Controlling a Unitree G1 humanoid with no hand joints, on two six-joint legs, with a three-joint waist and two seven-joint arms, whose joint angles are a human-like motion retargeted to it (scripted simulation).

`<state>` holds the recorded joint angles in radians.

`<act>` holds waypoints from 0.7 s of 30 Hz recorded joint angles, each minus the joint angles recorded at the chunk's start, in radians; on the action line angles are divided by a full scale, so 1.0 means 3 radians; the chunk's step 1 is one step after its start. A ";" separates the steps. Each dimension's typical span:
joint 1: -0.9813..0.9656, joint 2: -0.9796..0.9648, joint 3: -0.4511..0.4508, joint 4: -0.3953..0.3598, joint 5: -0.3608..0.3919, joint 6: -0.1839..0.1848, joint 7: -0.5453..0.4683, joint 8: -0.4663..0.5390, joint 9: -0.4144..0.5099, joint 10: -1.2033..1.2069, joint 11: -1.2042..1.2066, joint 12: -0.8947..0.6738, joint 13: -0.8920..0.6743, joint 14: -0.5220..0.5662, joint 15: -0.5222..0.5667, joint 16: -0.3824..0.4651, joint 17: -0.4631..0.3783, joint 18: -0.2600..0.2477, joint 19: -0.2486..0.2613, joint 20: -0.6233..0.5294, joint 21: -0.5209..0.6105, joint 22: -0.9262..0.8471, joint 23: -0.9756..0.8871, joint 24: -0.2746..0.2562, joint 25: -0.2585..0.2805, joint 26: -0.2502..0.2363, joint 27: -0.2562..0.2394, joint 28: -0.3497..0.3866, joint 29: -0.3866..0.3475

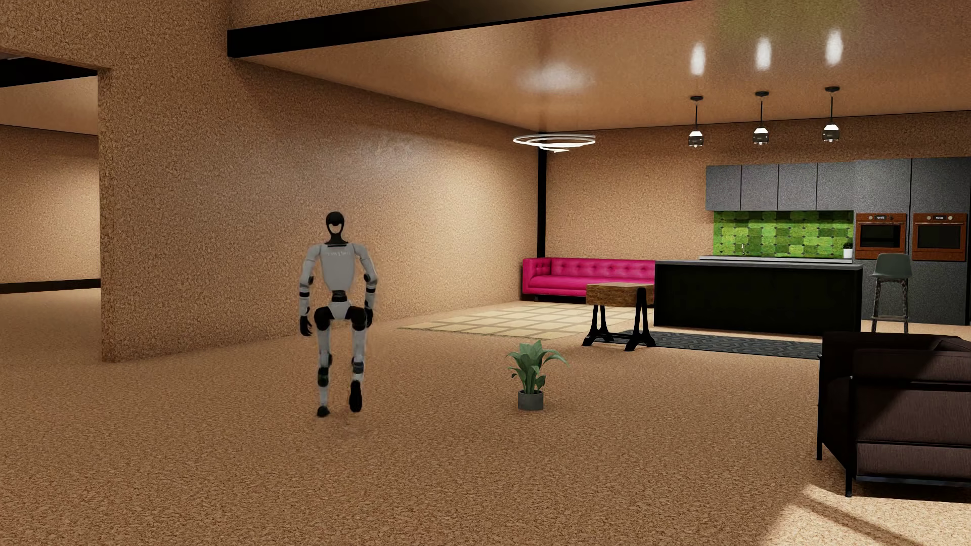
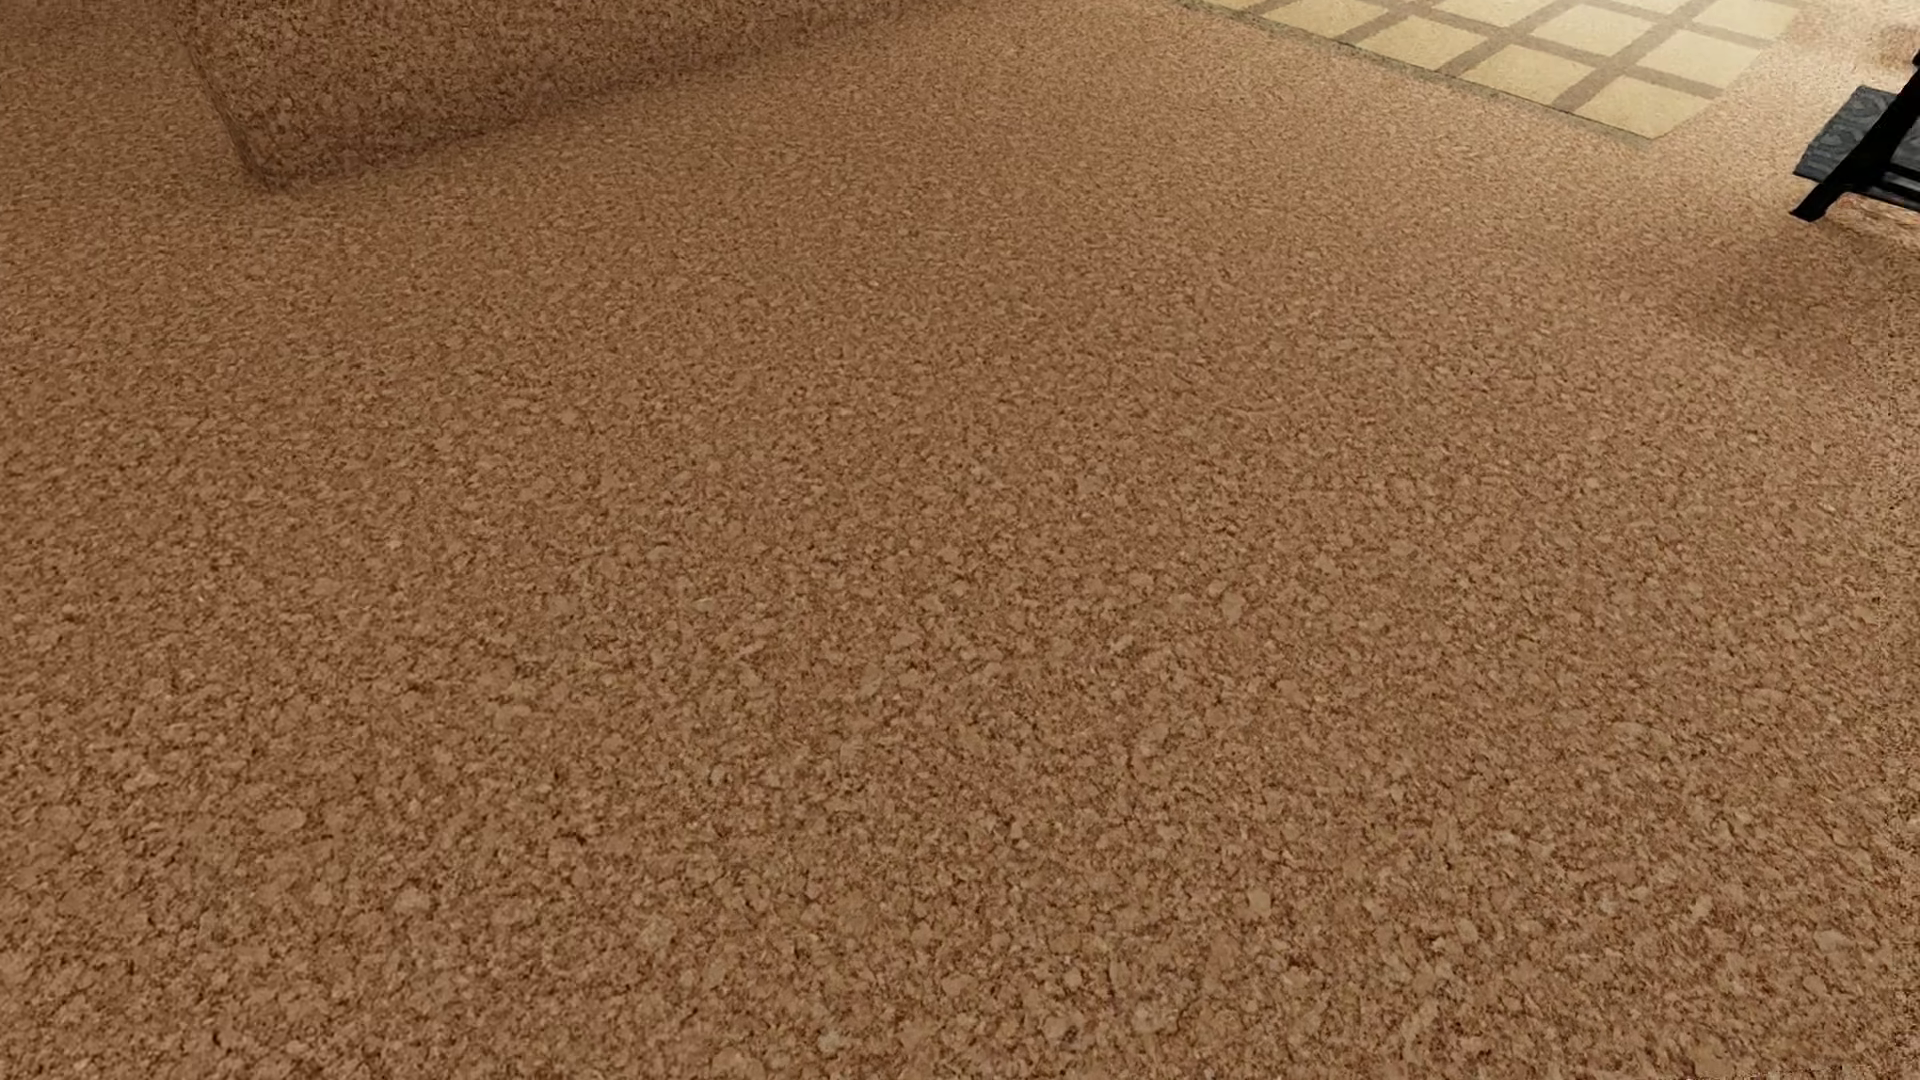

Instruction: Circle the plant

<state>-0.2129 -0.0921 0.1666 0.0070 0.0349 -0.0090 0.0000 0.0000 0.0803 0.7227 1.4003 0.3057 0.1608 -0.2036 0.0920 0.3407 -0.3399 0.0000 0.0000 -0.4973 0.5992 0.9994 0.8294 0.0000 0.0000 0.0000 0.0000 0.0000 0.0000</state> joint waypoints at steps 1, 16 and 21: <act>0.0237 -0.0299 -0.0239 0.0007 0.0054 0.0062 0.0000 0.0000 0.0047 -0.0143 -0.0203 -0.0055 0.0046 -0.0006 0.0093 0.0008 0.0031 0.0000 0.0000 0.0027 0.0083 -0.0080 0.0109 0.0000 0.0000 0.0000 0.0000 0.0000 0.0000; -0.0341 0.0522 0.0032 0.0331 0.0547 0.0331 0.0000 0.0000 0.0107 0.0785 -0.3035 0.0048 0.0256 -0.0132 -0.0811 0.0085 -0.0207 0.0000 0.0000 0.0188 0.0257 -0.0330 0.0234 0.0000 0.0000 0.0000 0.0000 0.0000 0.0000; -0.0859 0.1323 0.0548 0.0444 0.0388 0.0042 0.0000 0.0000 -0.0048 -0.0389 -0.3032 0.0327 0.0017 0.0423 -0.1569 0.0196 -0.0252 0.0000 0.0000 0.0292 -0.0132 -0.0276 -0.0123 0.0000 0.0000 0.0000 0.0000 0.0000 0.0000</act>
<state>-0.4704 0.3048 0.3309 0.1403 0.1512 0.0035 0.0000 0.0000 0.0658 0.6062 0.4906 0.4039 0.1660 -0.0766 -0.3788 0.3997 -0.4155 0.0000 0.0000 -0.4096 0.5595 0.9166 0.7926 0.0000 0.0000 0.0000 0.0000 0.0000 0.0000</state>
